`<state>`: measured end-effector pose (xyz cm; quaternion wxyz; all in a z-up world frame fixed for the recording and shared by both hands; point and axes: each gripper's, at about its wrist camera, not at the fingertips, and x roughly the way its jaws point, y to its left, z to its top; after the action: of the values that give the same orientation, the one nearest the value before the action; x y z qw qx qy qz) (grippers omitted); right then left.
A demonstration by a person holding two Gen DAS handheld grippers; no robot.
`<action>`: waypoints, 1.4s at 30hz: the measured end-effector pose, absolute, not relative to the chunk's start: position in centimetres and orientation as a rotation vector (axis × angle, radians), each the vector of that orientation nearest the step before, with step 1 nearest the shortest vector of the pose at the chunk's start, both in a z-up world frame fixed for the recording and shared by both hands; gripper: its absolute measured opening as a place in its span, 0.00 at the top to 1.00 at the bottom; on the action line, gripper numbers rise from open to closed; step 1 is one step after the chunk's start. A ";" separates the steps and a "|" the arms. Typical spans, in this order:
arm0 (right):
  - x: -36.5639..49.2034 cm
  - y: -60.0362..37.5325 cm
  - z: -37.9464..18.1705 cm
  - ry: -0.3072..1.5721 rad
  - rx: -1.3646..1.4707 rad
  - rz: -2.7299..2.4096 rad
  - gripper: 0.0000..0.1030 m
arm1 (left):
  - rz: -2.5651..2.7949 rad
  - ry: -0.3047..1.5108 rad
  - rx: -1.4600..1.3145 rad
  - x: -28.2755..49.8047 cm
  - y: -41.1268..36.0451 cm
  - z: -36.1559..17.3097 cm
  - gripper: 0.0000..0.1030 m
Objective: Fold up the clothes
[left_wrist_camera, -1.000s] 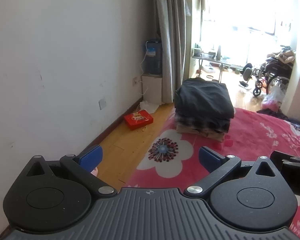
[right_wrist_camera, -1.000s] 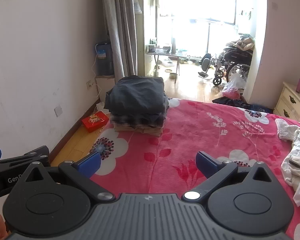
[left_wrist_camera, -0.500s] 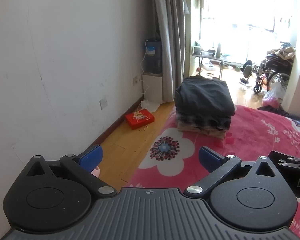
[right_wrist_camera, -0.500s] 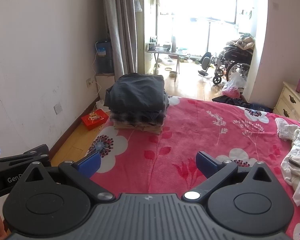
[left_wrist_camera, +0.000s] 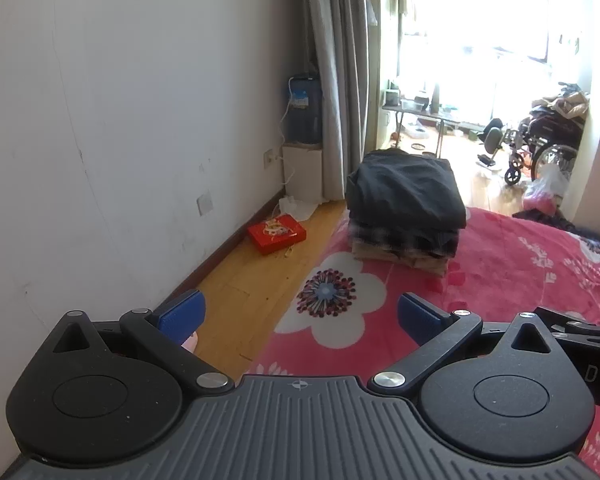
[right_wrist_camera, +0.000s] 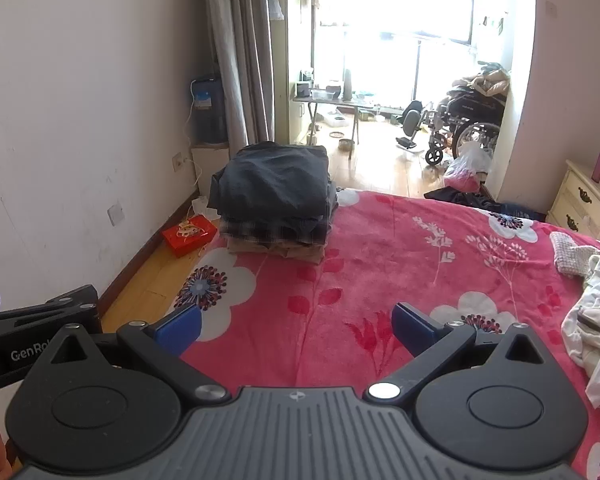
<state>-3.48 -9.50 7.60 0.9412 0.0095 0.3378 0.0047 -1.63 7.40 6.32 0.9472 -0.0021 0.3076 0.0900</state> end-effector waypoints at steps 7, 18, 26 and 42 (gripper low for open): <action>-3.6 -9.6 7.5 0.694 0.015 0.010 0.00 | 0.202 0.639 -0.005 -1.7 7.6 6.0 0.00; -3.8 -10.5 7.3 0.701 0.007 -0.011 0.00 | 0.191 0.655 -0.013 -1.6 7.0 5.6 0.00; -3.9 -11.6 7.4 0.700 0.000 -0.042 0.00 | 0.173 0.655 -0.016 -1.6 6.1 5.2 0.00; -4.3 -11.6 6.6 0.717 -0.013 -0.044 0.00 | 0.172 0.659 0.006 -2.1 5.2 4.6 0.00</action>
<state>-4.26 -11.58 6.57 0.9362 -0.0065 0.3506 -0.0217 -2.12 5.18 4.65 0.9425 0.0032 0.3233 0.0841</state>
